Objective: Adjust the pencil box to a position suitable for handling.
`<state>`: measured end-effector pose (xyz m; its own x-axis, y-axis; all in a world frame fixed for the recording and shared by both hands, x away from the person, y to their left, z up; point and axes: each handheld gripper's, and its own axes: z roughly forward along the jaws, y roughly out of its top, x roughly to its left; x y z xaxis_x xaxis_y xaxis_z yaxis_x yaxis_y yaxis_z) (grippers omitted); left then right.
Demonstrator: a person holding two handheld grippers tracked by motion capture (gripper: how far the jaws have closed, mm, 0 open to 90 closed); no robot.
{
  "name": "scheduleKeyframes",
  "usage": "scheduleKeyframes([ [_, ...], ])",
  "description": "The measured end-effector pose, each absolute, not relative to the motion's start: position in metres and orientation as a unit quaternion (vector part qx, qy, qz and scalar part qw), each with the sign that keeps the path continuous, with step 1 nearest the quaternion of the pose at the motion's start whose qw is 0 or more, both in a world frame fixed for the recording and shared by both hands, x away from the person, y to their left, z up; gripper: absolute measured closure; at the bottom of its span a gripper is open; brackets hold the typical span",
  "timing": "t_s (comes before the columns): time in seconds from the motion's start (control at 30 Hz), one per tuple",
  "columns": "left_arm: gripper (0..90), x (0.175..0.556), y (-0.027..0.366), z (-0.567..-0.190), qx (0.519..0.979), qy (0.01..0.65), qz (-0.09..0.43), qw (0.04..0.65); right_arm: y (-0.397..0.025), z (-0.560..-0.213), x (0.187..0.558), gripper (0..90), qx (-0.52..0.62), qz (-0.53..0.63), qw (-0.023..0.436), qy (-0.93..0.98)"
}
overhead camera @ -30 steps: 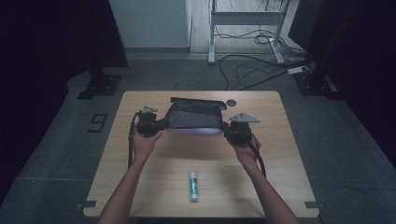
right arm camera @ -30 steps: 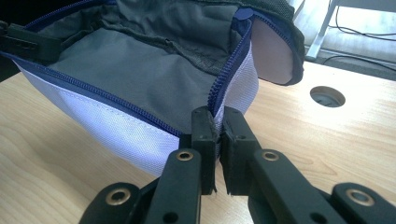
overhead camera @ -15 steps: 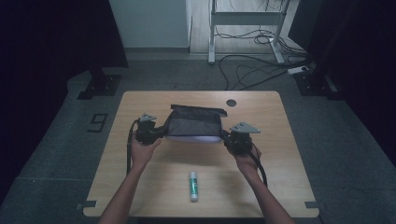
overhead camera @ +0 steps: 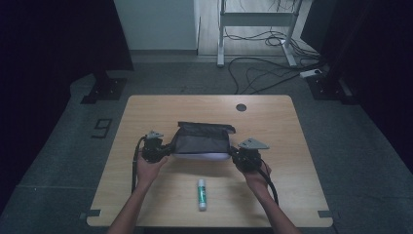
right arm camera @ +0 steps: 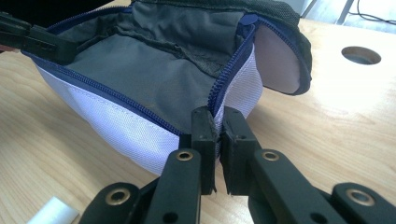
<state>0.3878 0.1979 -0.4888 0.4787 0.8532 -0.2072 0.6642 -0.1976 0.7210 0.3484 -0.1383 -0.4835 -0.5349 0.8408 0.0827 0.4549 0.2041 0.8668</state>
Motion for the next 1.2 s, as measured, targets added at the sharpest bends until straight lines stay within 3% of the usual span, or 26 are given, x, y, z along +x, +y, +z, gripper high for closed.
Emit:
scheduleKeyframes([
  [1.0,79.6,0.38,0.191,-0.53,0.783,0.503,0.097,0.352,-0.133,-0.536,0.351,79.9,0.462,0.39,0.172,0.778],
  [1.13,75.9,0.381,0.193,-0.53,0.784,0.503,0.085,0.355,-0.133,-0.536,0.351,77.0,0.462,0.387,0.175,0.778],
  [1.2,65.5,0.383,0.193,-0.53,0.788,0.498,0.071,0.355,-0.133,-0.536,0.35,72.1,0.461,0.383,0.185,0.779],
])
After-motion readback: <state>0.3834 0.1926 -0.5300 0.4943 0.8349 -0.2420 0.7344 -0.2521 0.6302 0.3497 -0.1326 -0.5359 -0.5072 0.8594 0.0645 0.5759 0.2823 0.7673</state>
